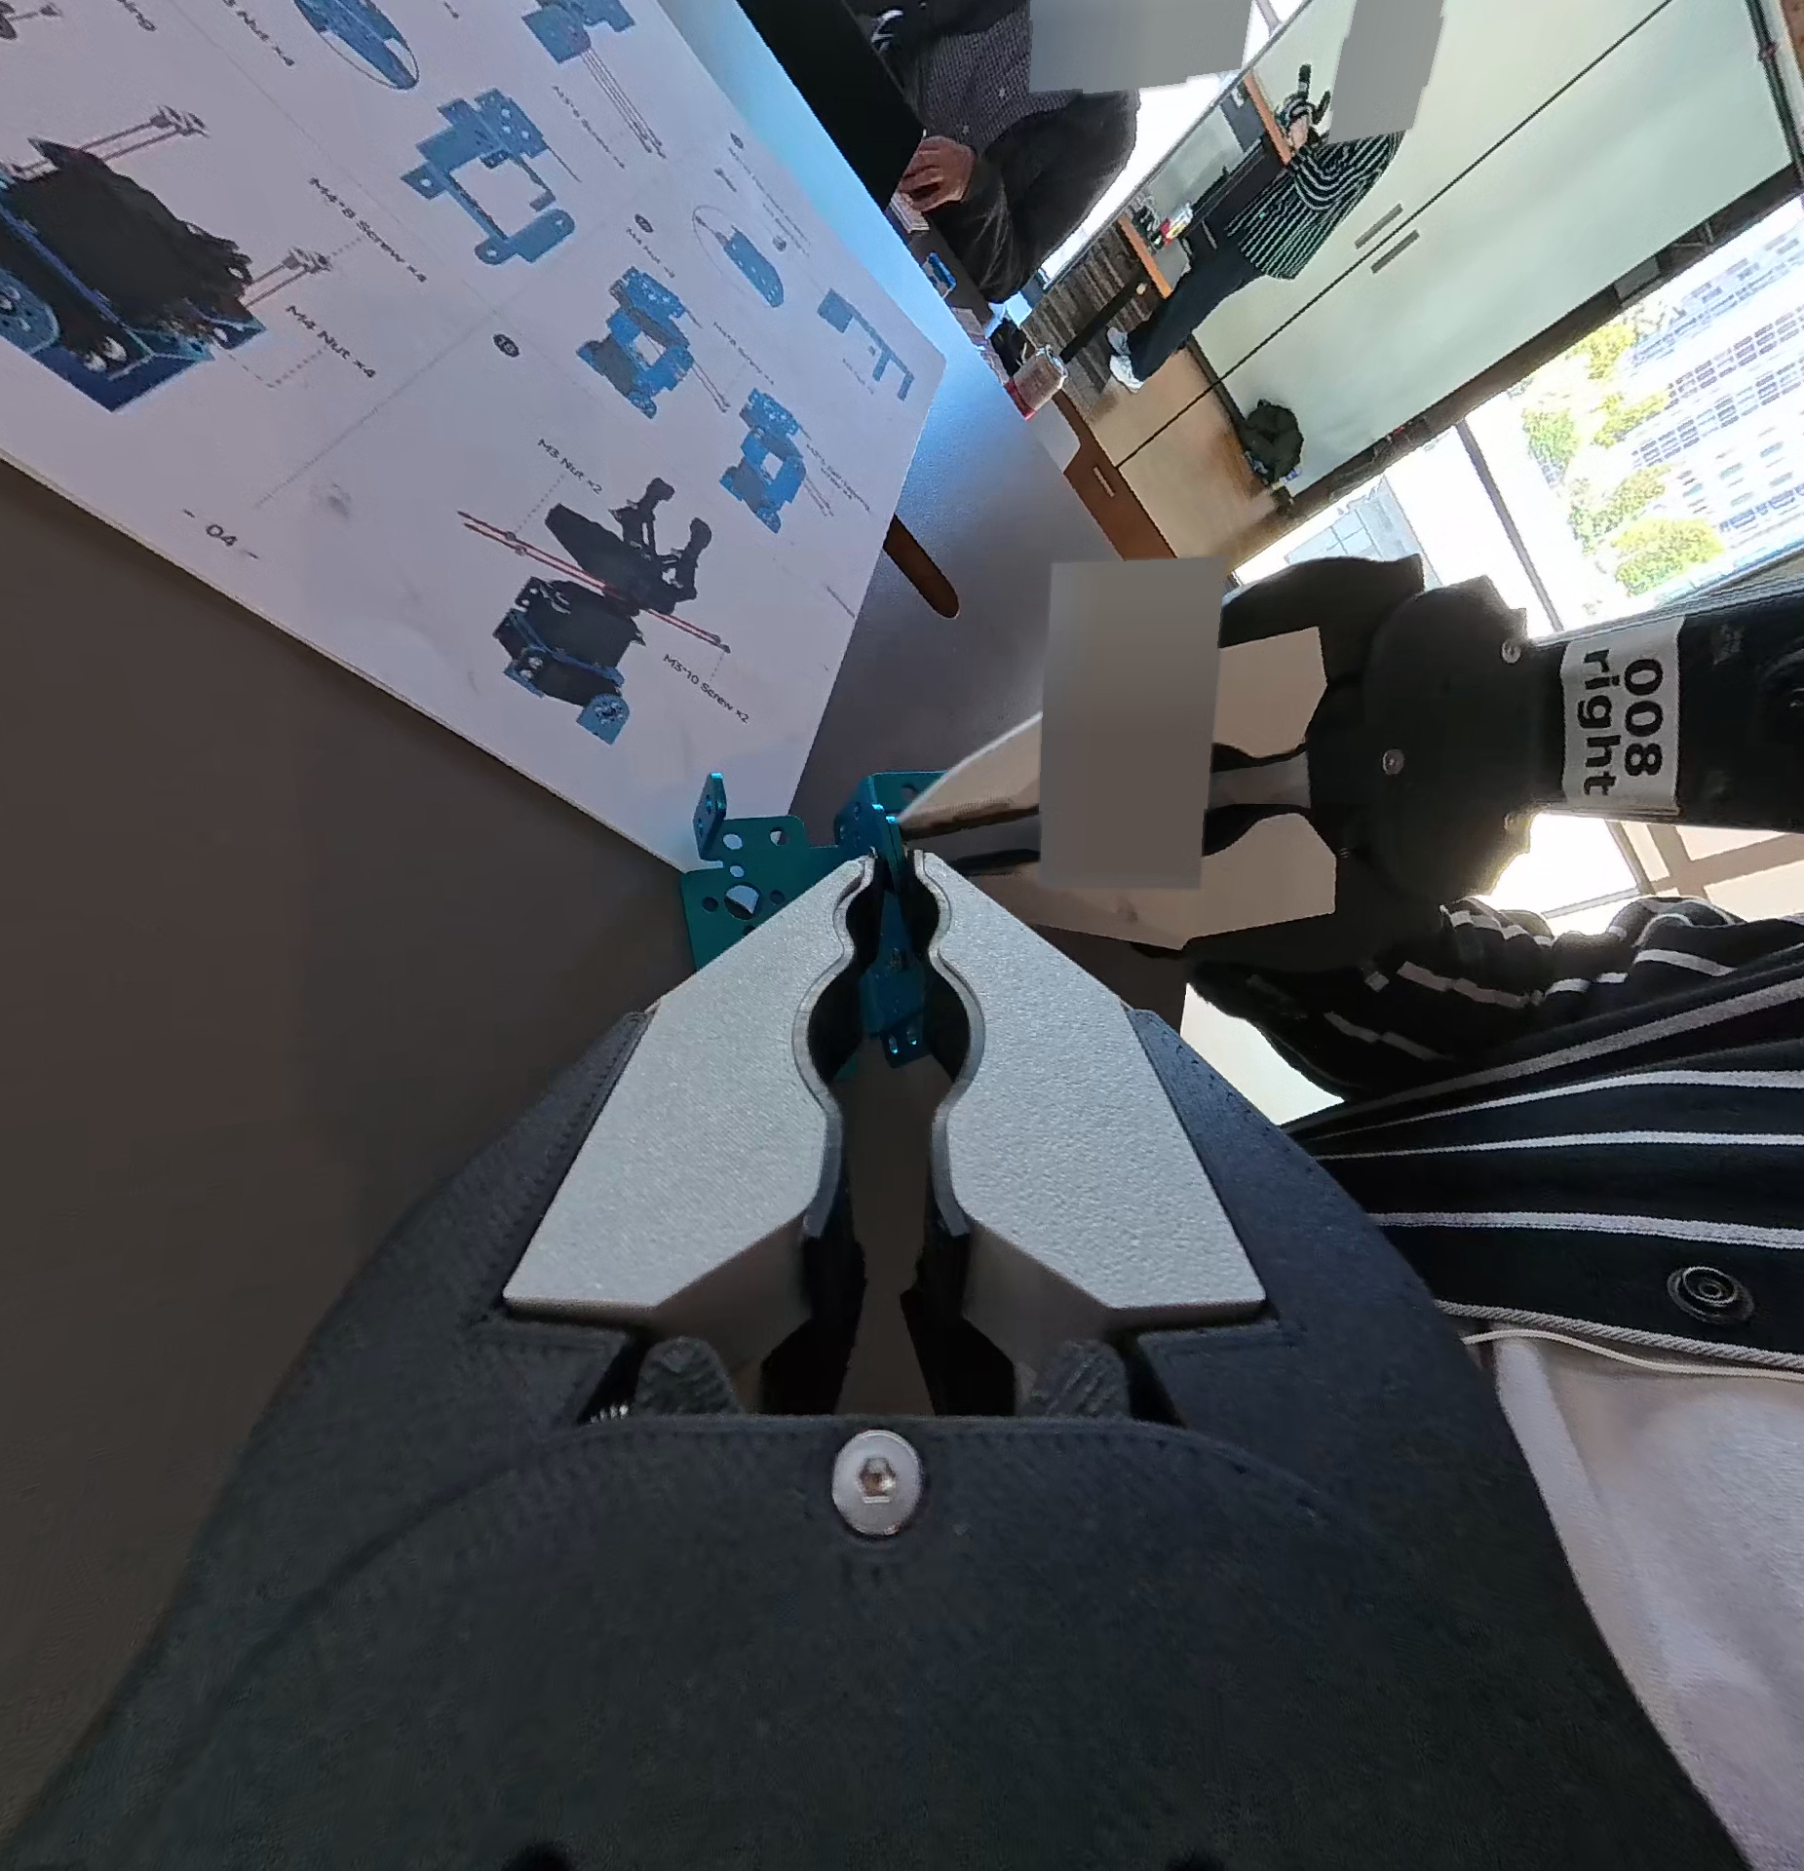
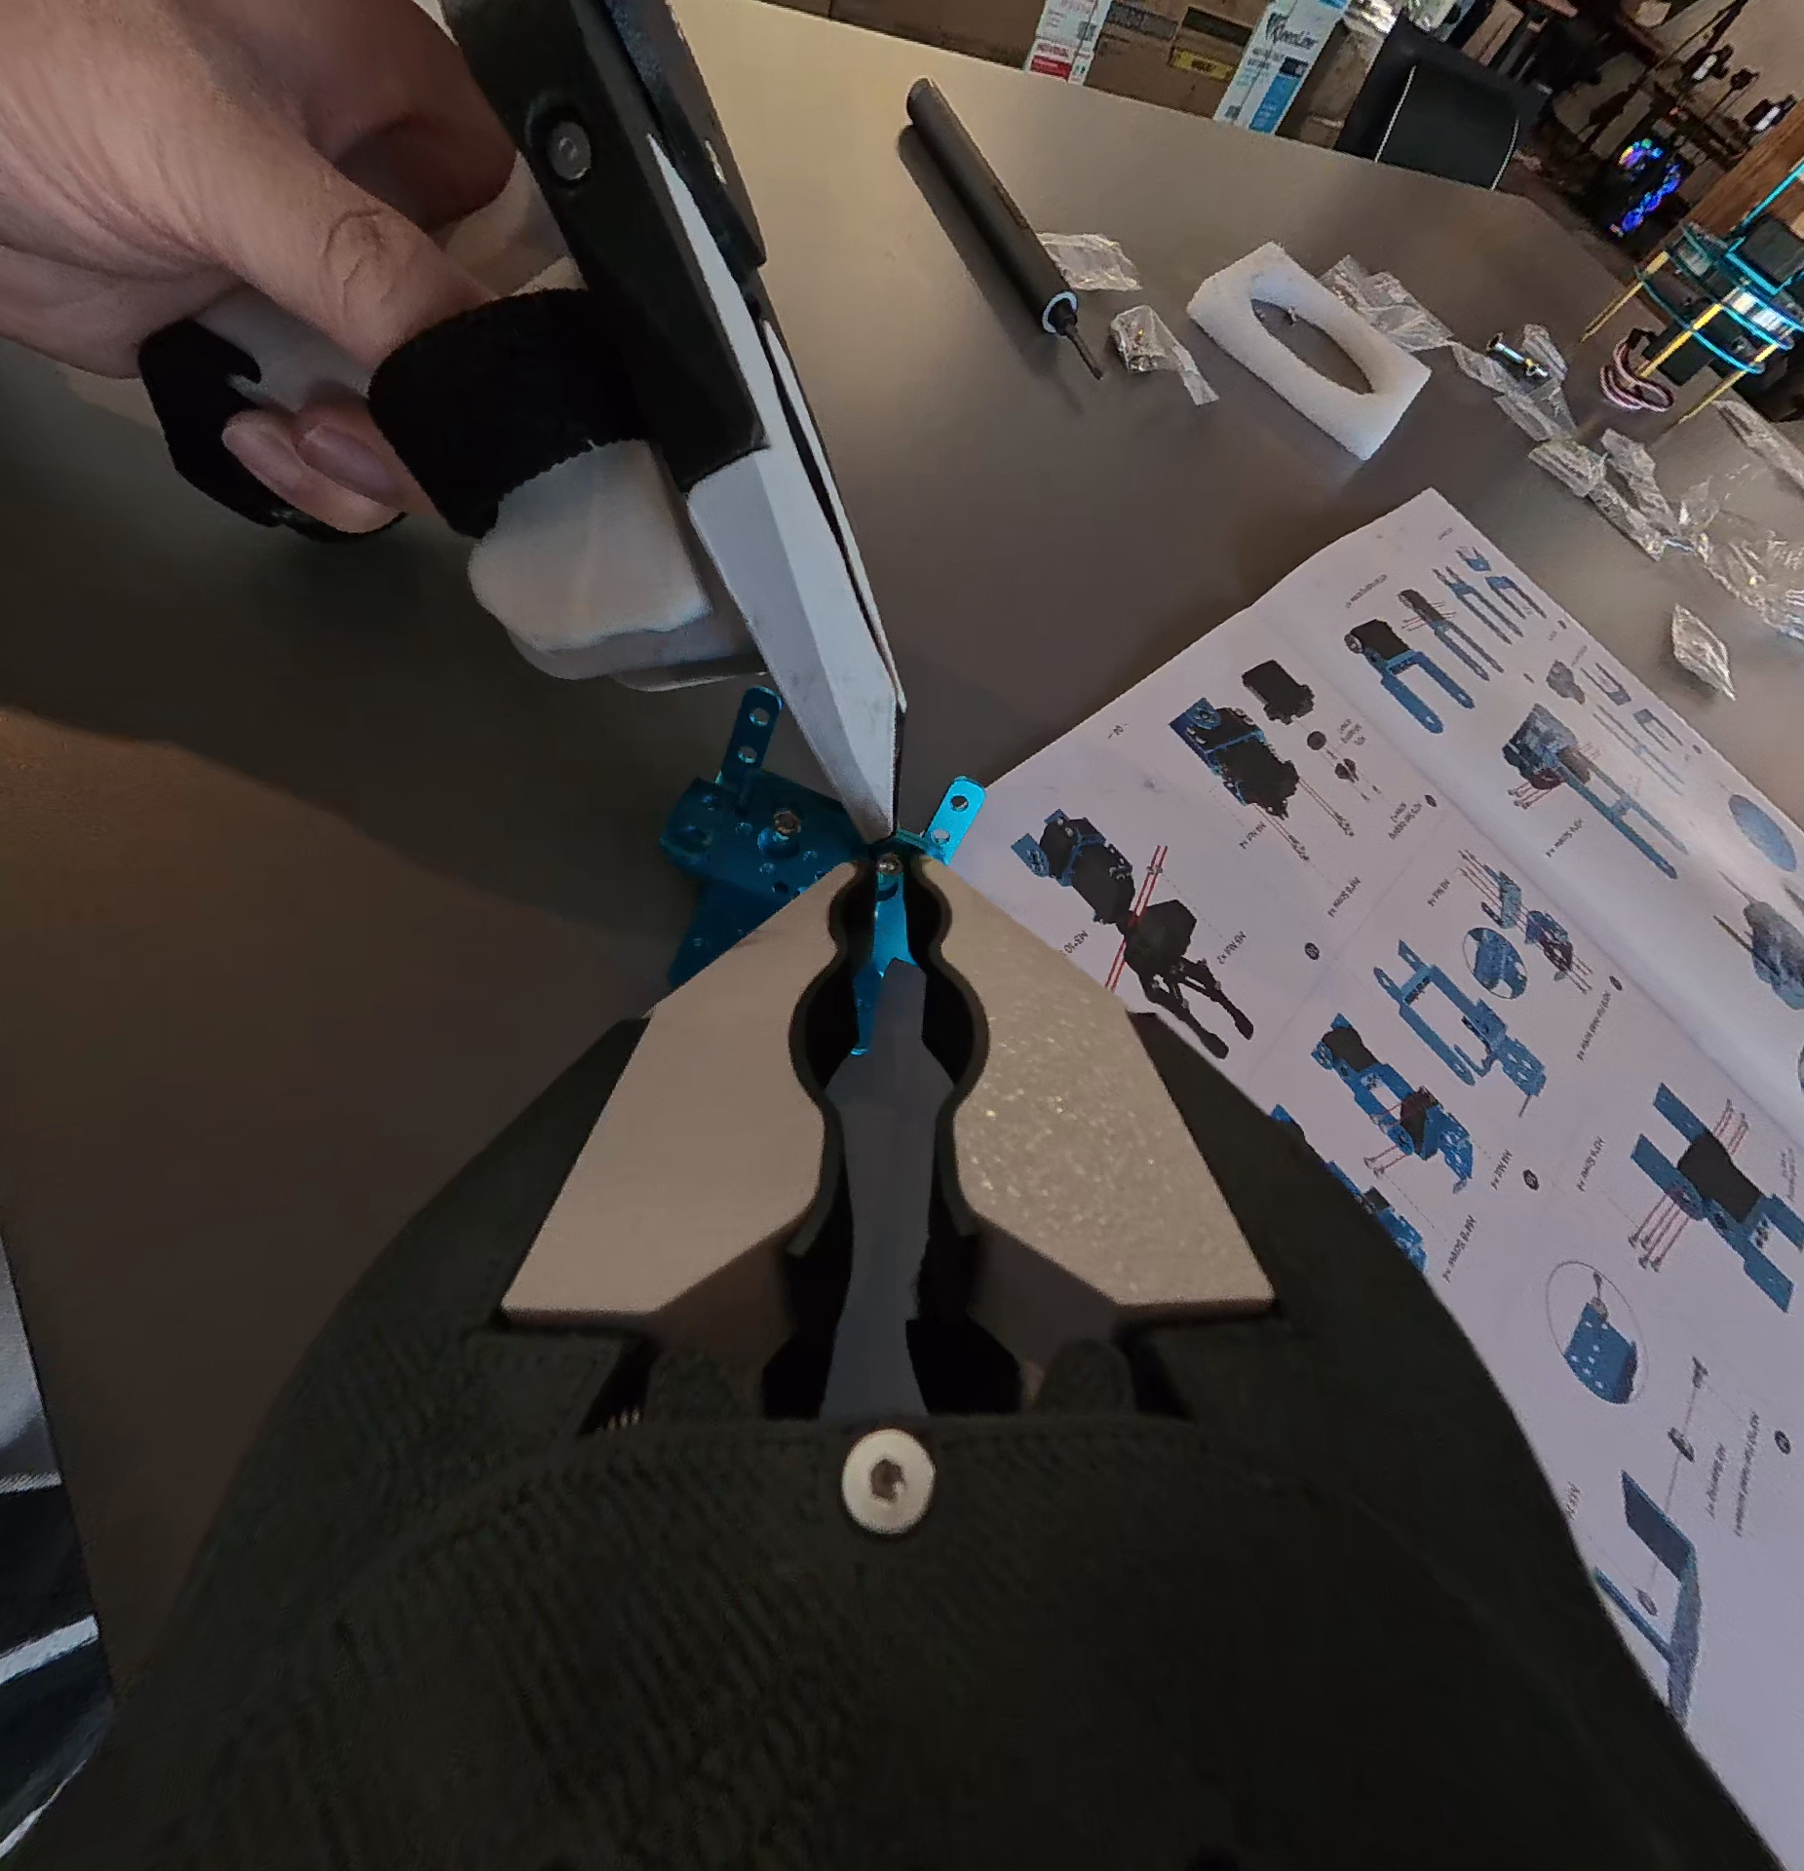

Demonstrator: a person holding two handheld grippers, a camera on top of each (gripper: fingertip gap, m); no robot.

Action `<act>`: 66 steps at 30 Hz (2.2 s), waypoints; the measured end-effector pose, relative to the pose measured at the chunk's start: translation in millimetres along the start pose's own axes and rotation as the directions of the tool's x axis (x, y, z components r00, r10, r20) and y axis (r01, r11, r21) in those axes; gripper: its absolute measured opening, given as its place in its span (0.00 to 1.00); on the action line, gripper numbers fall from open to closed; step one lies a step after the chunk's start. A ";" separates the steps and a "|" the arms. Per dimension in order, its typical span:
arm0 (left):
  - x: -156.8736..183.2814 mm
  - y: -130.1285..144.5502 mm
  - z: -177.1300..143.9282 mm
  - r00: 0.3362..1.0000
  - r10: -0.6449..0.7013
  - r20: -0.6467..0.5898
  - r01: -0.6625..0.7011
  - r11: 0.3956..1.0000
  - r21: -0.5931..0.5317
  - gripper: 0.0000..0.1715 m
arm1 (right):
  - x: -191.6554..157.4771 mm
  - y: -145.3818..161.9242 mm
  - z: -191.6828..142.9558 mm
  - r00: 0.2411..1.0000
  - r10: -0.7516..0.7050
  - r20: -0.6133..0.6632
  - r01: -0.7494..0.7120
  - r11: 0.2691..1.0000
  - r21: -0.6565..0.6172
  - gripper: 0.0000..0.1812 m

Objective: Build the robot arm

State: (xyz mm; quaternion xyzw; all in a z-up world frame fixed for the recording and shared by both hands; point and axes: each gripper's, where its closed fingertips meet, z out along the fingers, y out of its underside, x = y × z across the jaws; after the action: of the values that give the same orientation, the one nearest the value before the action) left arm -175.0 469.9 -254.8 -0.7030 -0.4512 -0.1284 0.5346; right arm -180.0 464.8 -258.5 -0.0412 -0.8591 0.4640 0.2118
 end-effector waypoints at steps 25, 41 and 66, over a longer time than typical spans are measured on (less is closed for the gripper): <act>-0.3 -1.8 1.6 1.000 0.017 0.024 -0.018 0.999 0.034 0.02 | 1.3 0.7 -0.1 0.992 0.097 -0.080 -0.097 0.995 -0.001 0.02; 6.5 10.4 -25.3 0.985 0.154 0.078 -0.155 0.988 0.012 0.25 | 9.5 15.6 -18.5 0.957 0.261 0.125 -0.261 0.965 -0.011 0.15; -65.3 16.9 -113.5 0.840 0.408 0.356 -0.347 0.911 -0.225 0.16 | 0.4 -16.7 18.5 0.973 0.215 -0.089 -0.213 0.977 0.030 0.08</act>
State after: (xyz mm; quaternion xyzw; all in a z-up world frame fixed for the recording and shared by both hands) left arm -164.3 338.6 -264.0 -0.8278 -0.3910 0.0905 0.3921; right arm -185.6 441.0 -253.6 -0.1527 -0.8343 0.4904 0.2001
